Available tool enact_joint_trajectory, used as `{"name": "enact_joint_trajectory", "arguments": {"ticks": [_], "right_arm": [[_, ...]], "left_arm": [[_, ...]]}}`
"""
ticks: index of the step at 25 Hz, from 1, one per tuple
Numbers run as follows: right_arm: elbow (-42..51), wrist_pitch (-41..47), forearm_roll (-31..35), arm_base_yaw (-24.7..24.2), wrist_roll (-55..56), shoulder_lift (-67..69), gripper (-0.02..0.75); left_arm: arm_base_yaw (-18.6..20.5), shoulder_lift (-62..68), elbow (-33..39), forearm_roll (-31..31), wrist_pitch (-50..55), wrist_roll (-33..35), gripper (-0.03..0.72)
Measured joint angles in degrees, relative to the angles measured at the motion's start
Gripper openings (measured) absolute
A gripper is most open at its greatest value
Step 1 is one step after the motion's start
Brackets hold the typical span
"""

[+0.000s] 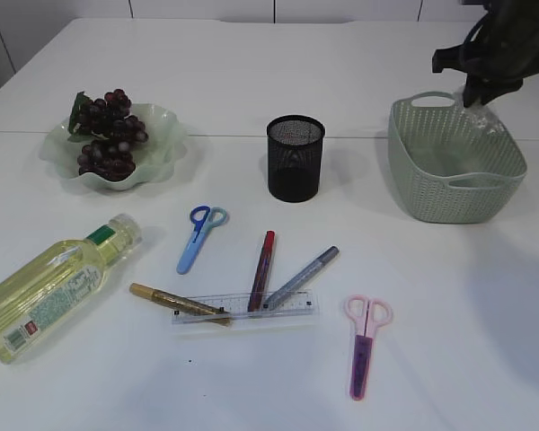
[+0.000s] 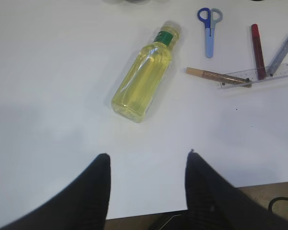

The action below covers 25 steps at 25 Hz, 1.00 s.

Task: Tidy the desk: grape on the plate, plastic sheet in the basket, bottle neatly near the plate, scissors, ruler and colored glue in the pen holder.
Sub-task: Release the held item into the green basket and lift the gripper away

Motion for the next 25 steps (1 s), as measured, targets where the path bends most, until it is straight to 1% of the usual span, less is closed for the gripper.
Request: {"name": "enact_joint_trajectory", "arguments": {"ticks": [7, 9, 10, 15, 17, 20, 25], "right_arm": [[0.00, -1.26, 1.32, -0.28, 0.13, 0.12, 0.128], [0.00, -1.66, 1.88, -0.28, 0.13, 0.12, 0.157], [0.00, -1.92, 2.03, -0.28, 0.13, 0.12, 0.183], [0.00, -2.82, 2.42, -0.28, 0.13, 0.12, 0.359], [0.00, -2.90, 2.42, -0.28, 0.13, 0.12, 0.399], [0.00, -2.90, 2.42, -0.28, 0.13, 0.12, 0.419], [0.00, -2.24, 3.20, -0.28, 0.13, 0.12, 0.422]], "left_arm": [[0.00, 0.00, 0.00, 0.00, 0.00, 0.00, 0.370], [0.00, 0.00, 0.00, 0.00, 0.00, 0.00, 0.370], [0.00, 0.00, 0.00, 0.00, 0.00, 0.00, 0.370], [0.00, 0.00, 0.00, 0.00, 0.00, 0.00, 0.370], [0.00, 0.00, 0.00, 0.00, 0.00, 0.00, 0.370], [0.00, 0.00, 0.00, 0.00, 0.00, 0.00, 0.370], [0.00, 0.00, 0.00, 0.00, 0.00, 0.00, 0.370]]}}
